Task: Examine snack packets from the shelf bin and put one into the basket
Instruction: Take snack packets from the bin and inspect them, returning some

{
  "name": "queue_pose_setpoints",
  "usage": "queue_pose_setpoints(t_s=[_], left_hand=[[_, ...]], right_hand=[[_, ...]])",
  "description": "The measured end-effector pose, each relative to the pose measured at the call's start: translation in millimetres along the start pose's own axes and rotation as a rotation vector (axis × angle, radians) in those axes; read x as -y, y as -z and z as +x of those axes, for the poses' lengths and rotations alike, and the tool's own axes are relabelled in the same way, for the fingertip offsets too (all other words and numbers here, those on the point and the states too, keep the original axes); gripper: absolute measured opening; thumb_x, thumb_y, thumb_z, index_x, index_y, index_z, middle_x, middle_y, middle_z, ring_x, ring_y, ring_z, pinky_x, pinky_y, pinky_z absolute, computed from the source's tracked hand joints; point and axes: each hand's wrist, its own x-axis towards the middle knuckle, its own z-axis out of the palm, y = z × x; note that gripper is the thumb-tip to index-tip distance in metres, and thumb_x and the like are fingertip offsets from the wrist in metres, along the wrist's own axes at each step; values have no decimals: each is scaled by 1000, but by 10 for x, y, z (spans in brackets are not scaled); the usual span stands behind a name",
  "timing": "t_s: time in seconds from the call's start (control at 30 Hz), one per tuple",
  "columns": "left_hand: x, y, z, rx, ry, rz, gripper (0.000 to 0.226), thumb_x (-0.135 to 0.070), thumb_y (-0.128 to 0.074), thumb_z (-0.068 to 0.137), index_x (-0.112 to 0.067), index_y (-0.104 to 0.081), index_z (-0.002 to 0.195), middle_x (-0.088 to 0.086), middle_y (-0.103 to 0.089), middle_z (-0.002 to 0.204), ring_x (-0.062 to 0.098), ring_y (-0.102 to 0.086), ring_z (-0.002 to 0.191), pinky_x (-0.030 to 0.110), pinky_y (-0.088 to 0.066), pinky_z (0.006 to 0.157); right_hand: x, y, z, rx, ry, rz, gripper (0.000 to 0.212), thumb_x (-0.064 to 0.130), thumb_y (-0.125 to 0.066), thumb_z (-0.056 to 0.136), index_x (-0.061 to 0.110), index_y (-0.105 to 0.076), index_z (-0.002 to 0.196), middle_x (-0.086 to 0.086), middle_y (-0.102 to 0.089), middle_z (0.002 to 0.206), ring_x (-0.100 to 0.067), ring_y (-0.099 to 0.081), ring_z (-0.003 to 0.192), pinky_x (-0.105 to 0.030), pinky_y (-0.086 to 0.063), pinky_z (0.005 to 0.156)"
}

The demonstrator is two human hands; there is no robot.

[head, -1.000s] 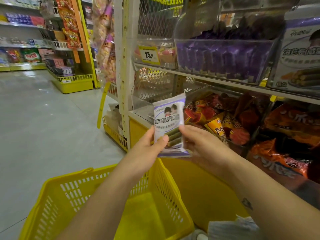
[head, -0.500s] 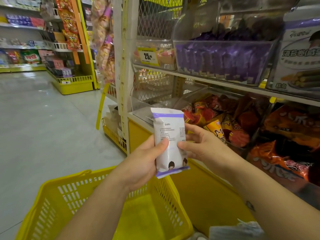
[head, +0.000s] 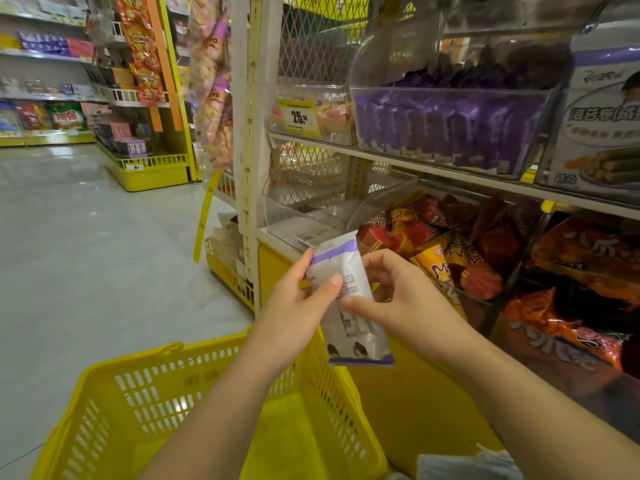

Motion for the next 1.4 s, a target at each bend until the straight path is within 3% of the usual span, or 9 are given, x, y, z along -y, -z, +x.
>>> queue_pose_setpoints(t_s=[0.13,0.27,0.37,0.53,0.67,0.83,1.13,1.27,1.4], left_hand=[[-44,20,-8,-70,-12,133,70,-36,-62,80,-36,-39,146,-20,-68,111,1,-70,89,37,-61,76],[-50,6,-17,-75,-10,285,81,-37,-54,65,-37,-40,145,-31,-62,97,-8,-66,72,15,-52,58],[-36,-4,1,-64,28,275,78,-33,-52,62,-36,-46,140,-23,-66,104,-1,-68,81,32,-59,73],[-20,4,8,-162,5,210,56,-41,-47,72,-31,-60,126,-10,-70,108,12,-67,98,45,-57,86],[22,67,12,-108,-16,163,44,-29,-46,91,-26,-59,132,-4,-72,108,23,-69,97,49,-57,85],[92,133,69,20,-4,32,41,-10,-44,101,-23,-52,139,-8,-73,111,11,-69,102,34,-60,79],[229,34,107,40,-62,-53,93,-14,-71,72,-44,-27,148,-16,-54,138,11,-59,120,43,-55,93],[259,44,98,125,-91,-2,106,4,-69,79,-49,-12,151,-25,-56,129,-2,-63,106,26,-57,80],[221,34,67,210,-72,-17,114,3,-69,76,-52,-2,150,-19,-48,136,-5,-64,103,31,-58,81]], right_hand=[[24,-11,-20,-21,39,-113,35,19,-77,79,21,-56,108,7,-70,101,2,-59,68,-28,-55,69],[48,-26,-44,8,77,-242,38,25,-78,77,26,-57,107,12,-68,100,-9,-62,63,-29,-55,61],[46,-54,-50,22,92,-277,38,25,-79,75,26,-58,107,13,-67,98,-4,-55,56,-30,-50,59],[55,-98,-38,17,111,-279,39,28,-79,74,29,-58,107,14,-67,97,-1,-54,54,-20,-44,53],[62,-66,-3,4,94,-197,39,25,-80,74,29,-61,108,12,-70,98,-12,-67,71,-37,-56,67],[21,-22,28,0,58,-111,35,21,-79,76,31,-65,107,13,-73,95,-19,-70,81,-44,-57,73],[8,-60,92,-17,-1,74,35,6,-74,81,15,-64,114,0,-75,98,-14,-72,87,-41,-59,78],[-10,-65,129,-40,-22,142,35,3,-72,82,15,-64,113,-2,-75,97,-17,-73,85,-41,-60,78],[-62,-54,153,-49,-54,194,35,5,-73,81,15,-64,114,-2,-76,96,-17,-73,84,-37,-61,74]])
